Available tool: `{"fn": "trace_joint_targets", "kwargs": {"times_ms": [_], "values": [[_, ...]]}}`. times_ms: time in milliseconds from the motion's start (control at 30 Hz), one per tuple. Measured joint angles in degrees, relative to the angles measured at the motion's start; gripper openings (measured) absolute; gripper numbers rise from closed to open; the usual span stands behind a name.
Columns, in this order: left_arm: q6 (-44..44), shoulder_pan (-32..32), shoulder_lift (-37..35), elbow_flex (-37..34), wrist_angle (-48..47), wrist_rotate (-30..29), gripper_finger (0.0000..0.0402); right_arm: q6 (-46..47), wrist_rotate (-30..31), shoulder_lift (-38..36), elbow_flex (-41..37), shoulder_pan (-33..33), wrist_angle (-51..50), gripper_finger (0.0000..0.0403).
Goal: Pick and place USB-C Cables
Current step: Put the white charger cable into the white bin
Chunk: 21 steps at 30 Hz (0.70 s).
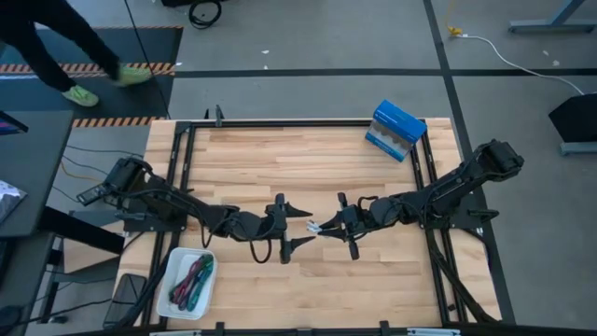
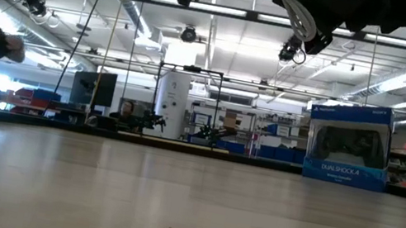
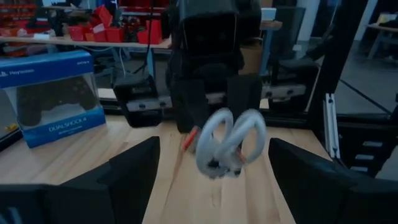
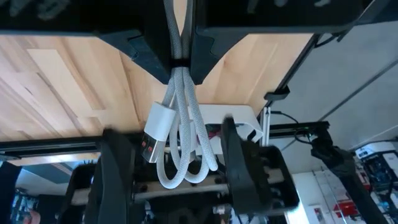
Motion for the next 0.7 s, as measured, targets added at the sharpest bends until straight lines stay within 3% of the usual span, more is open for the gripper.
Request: {"fn": "trace_joint_targets", "kwargs": {"times_ms": [167,300,433,700], "values": [[1.29,0.01,0.0,0.02,0.87,-0.12,0.0294,0.0,0.0,-0.02,0.0,0.0,-0.23,0.0039],[1.57,0.01,0.0,0.02,0.42,-0.21,0.0257,0.0,0.0,-0.02,0.0,0.0,-0.21,0.0039],[1.7,-0.01,0.0,0.02,0.56,-0.21,0.0193,0.18,0.02,-0.02,0.0,0.0,-0.25,0.0039],[2.24,0.34,0.0,0.02,0.69,-0.05,0.004,1.7,0.46,-0.02,0.0,0.0,-0.38,0.0081]]}}
